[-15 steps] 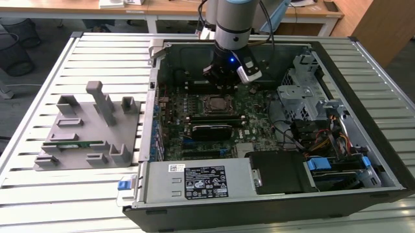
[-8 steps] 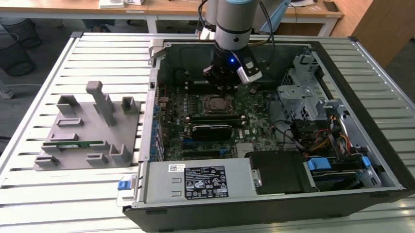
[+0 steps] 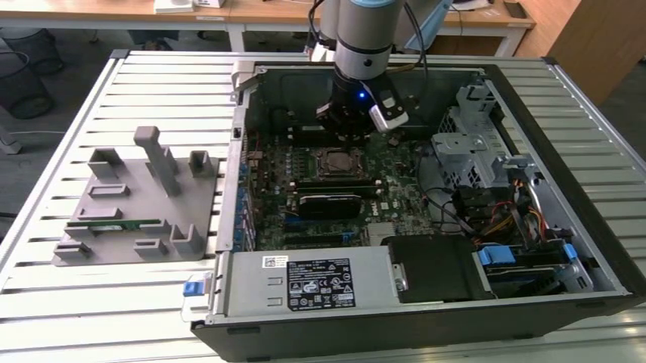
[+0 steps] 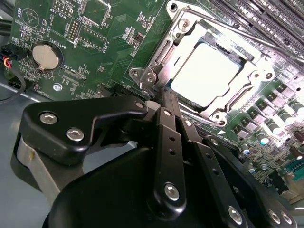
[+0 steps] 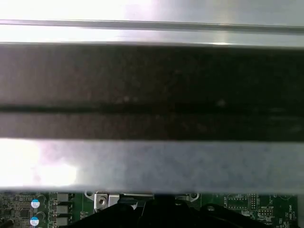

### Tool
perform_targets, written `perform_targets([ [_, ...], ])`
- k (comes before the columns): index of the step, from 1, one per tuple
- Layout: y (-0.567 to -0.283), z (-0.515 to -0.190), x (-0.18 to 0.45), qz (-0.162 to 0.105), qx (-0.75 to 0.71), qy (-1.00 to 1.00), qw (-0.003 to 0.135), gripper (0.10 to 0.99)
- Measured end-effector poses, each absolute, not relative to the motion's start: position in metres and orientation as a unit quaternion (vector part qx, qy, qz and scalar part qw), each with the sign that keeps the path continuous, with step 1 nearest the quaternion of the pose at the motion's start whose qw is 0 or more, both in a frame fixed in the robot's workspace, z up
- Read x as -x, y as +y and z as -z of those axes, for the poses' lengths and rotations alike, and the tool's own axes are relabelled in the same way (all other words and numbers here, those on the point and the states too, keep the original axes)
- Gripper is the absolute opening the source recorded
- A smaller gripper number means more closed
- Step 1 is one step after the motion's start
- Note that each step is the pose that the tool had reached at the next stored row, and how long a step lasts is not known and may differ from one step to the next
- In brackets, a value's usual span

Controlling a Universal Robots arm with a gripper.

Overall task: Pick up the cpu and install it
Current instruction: 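Install the second cpu locking lever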

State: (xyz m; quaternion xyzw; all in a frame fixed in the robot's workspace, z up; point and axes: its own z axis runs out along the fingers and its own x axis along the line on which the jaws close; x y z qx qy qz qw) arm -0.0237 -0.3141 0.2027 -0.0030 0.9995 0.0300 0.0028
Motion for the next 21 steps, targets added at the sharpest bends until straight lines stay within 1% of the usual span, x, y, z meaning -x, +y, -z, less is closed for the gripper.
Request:
perform_targets([
  [10,-0.320,-0.203,0.024,-0.030,0.003,1.000,0.003,0.106],
  [17,-0.320,-0.219,0.024,-0.030,0.003,1.000,0.003,0.106],
  [21,-0.321,-0.220,0.024,-0.030,0.003,1.000,0.003,0.106],
])
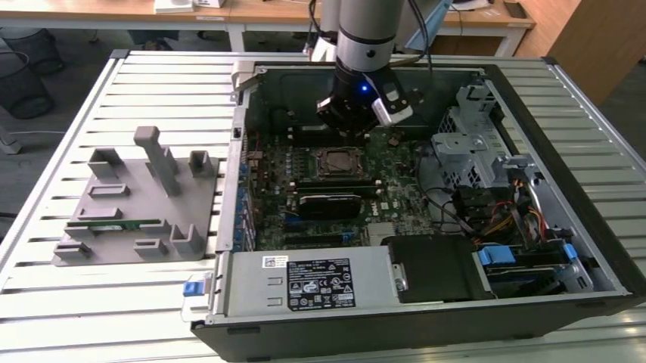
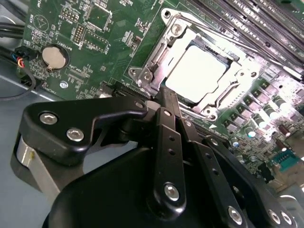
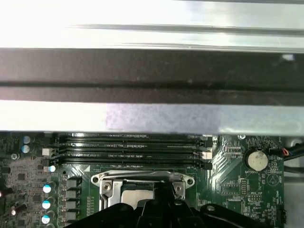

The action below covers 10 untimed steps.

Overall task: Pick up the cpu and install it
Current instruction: 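Install the second cpu locking lever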

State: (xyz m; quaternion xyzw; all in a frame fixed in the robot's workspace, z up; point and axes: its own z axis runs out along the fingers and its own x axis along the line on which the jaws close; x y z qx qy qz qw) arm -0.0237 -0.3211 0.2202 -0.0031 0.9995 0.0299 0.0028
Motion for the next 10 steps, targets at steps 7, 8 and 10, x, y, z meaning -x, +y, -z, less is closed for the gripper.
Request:
perform_targets([
  [7,-0.331,-0.220,0.024,-0.030,0.003,1.000,0.003,0.106],
  [8,-0.333,-0.220,0.024,-0.030,0.003,1.000,0.003,0.106],
  [10,-0.337,-0.220,0.024,-0.030,0.003,1.000,0.003,0.106],
])
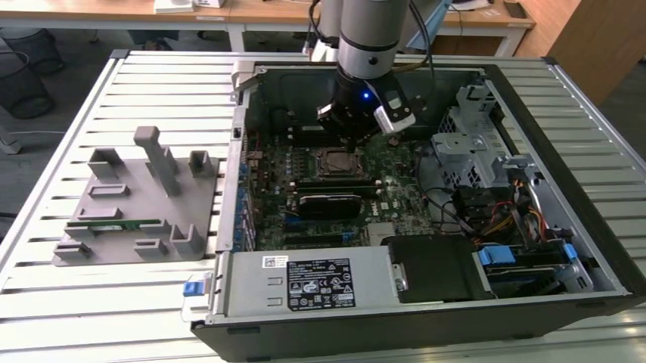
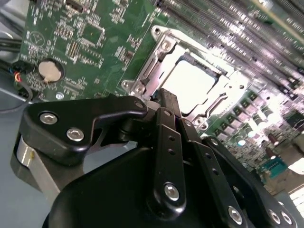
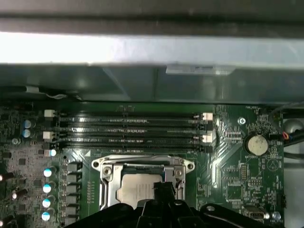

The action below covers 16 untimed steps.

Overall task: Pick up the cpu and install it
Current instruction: 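Install the second cpu locking lever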

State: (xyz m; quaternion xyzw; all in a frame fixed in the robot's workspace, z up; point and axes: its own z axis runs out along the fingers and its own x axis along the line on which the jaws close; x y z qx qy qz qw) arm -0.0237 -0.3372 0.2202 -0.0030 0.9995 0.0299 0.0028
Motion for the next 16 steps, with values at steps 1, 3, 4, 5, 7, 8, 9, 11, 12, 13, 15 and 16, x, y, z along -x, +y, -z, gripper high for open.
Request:
perform_targets([
  [1,-0.339,-0.220,0.024,-0.030,0.003,1.000,0.003,0.106],
  [3,-0.340,-0.220,0.024,-0.030,0.003,1.000,0.003,0.106],
  [4,-0.341,-0.221,0.024,-0.030,0.003,1.000,0.003,0.106],
  [5,-0.341,-0.223,0.024,-0.030,0.003,1.000,0.003,0.106],
  [7,-0.341,-0.227,0.024,-0.030,0.003,1.000,0.003,0.106],
  [8,-0.341,-0.227,0.024,-0.030,0.003,1.000,0.003,0.106],
  [9,-0.342,-0.227,0.024,-0.030,0.003,1.000,0.003,0.106],
  [11,-0.344,-0.227,0.024,-0.030,0.003,1.000,0.002,0.106],
  [12,-0.346,-0.227,0.024,-0.030,0.003,1.000,0.002,0.106],
  [13,-0.348,-0.227,0.024,-0.030,0.003,1.000,0.002,0.106],
  [15,-0.352,-0.227,0.024,-0.030,0.003,1.000,0.003,0.106],
  [16,-0.355,-0.227,0.024,-0.030,0.003,1.000,0.003,0.106],
])
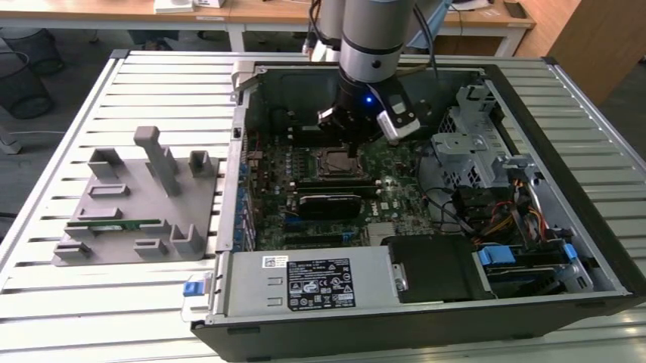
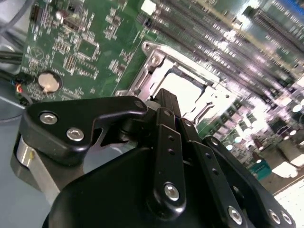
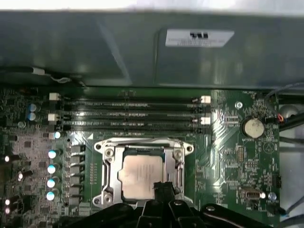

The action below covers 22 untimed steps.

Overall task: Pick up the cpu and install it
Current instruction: 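Install the second cpu locking lever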

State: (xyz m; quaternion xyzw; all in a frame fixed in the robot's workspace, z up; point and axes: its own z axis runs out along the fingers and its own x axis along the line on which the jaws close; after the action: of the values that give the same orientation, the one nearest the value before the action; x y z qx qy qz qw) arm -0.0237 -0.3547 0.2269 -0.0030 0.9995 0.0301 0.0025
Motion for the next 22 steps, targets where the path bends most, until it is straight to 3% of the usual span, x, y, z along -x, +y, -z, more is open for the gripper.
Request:
perform_targets([
  [7,-0.362,-0.227,0.023,-0.030,0.003,1.000,0.002,0.106],
  [13,-0.368,-0.227,0.022,-0.031,0.002,0.999,-0.010,0.106],
  [22,-0.383,-0.227,0.023,-0.031,0.002,0.999,-0.010,0.106],
])
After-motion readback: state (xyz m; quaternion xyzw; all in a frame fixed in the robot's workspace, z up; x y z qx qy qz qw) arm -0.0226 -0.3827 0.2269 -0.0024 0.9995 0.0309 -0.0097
